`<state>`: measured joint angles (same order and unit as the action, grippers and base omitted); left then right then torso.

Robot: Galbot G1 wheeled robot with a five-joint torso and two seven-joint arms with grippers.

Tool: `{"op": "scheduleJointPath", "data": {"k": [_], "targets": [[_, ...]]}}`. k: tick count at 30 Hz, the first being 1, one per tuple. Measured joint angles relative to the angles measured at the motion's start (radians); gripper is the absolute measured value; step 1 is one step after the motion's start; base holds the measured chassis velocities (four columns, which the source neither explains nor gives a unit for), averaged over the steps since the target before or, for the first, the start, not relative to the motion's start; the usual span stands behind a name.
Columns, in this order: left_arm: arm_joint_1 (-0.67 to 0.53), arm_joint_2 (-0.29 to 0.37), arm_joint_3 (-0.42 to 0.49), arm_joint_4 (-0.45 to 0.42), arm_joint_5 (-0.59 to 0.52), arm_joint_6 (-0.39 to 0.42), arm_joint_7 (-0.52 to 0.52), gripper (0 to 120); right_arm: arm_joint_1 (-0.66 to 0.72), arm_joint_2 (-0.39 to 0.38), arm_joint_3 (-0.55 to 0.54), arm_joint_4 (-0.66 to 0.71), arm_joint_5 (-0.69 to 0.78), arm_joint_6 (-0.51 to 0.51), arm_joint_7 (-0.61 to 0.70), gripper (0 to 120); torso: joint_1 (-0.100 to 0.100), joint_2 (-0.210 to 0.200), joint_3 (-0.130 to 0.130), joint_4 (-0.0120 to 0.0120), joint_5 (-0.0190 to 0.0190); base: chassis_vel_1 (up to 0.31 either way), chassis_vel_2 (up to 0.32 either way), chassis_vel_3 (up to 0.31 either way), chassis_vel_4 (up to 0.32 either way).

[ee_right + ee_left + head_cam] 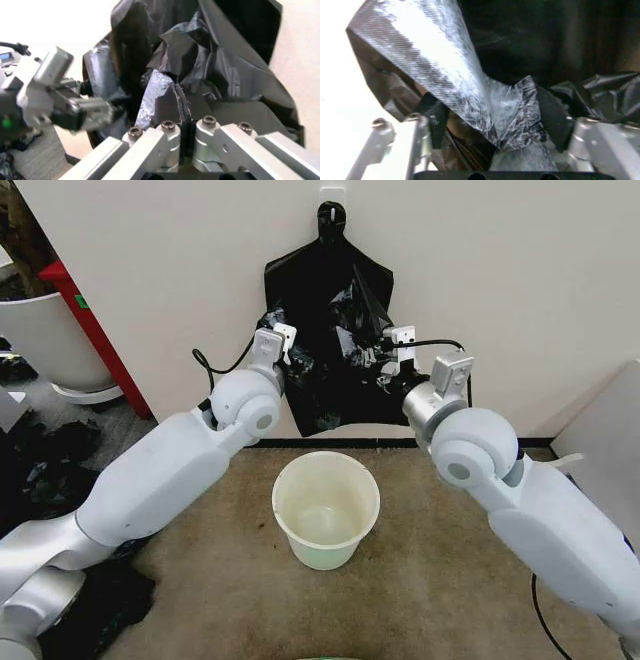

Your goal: Place the garbage bag over the trash bin.

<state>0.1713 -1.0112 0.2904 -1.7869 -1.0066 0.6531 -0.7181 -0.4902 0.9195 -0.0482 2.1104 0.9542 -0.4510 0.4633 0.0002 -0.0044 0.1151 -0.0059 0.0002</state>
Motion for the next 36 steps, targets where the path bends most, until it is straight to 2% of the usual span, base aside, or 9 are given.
{"op": "scheduleJointPath", "data": {"k": [2, 8, 10, 14, 15, 24, 28, 36], "targets": [[0.000, 0.000, -0.004, 0.002, -0.002, -0.002, 0.001, 54, -0.006, -0.003, 0.005, 0.001, 0.000, 0.001, -0.002, 0, 0.000, 0.000, 0.000, 0.0000, 0.0000, 0.000, 0.000, 0.000, 0.000], [0.010, 0.015, -0.047, 0.010, -0.004, -0.029, 0.020, 26, -0.062, -0.021, 0.063, 0.016, -0.003, 0.012, -0.014, 0, 0.000, 0.000, 0.000, -0.0002, 0.0000, 0.000, 0.000, 0.000, 0.000], [0.013, 0.017, -0.051, 0.007, -0.004, -0.030, 0.023, 25, -0.064, -0.022, 0.065, 0.017, -0.003, 0.013, -0.015, 0, 0.000, 0.000, 0.000, -0.0002, 0.0000, 0.000, 0.000, 0.000, 0.000], [0.047, 0.059, -0.101, -0.055, -0.003, -0.030, 0.060, 8, -0.094, -0.038, 0.103, 0.026, -0.003, 0.024, -0.026, 0, 0.000, 0.000, 0.000, -0.0001, -0.0001, 0.000, 0.000, 0.000, 0.000], [0.073, 0.089, -0.134, -0.094, -0.003, -0.029, 0.086, 3, -0.115, -0.051, 0.124, 0.036, 0.001, 0.026, -0.031, 0, 0.000, 0.000, 0.000, 0.0000, 0.0000, 0.000, 0.000, 0.000, 0.000], [0.190, 0.169, -0.206, -0.178, 0.003, -0.027, 0.154, 0, -0.228, -0.082, 0.198, 0.079, 0.007, 0.030, -0.050, 0, 0.000, 0.000, 0.000, -0.0003, -0.0002, 0.000, 0.000, 0.000, 0.000], [0.289, 0.216, -0.259, -0.235, 0.008, -0.025, 0.196, 0, -0.291, -0.087, 0.222, 0.110, 0.015, 0.030, -0.048, 0, 0.000, 0.000, 0.000, -0.0002, -0.0004, 0.000, 0.000, 0.000, 0.000], [0.419, 0.311, -0.368, -0.337, 0.041, -0.057, 0.269, 0, -0.325, -0.079, 0.246, 0.175, 0.052, 0.030, -0.017, 0, 0.000, 0.000, 0.000, 0.0002, -0.0004, 0.000, 0.000, 0.000, 0.000]]}}
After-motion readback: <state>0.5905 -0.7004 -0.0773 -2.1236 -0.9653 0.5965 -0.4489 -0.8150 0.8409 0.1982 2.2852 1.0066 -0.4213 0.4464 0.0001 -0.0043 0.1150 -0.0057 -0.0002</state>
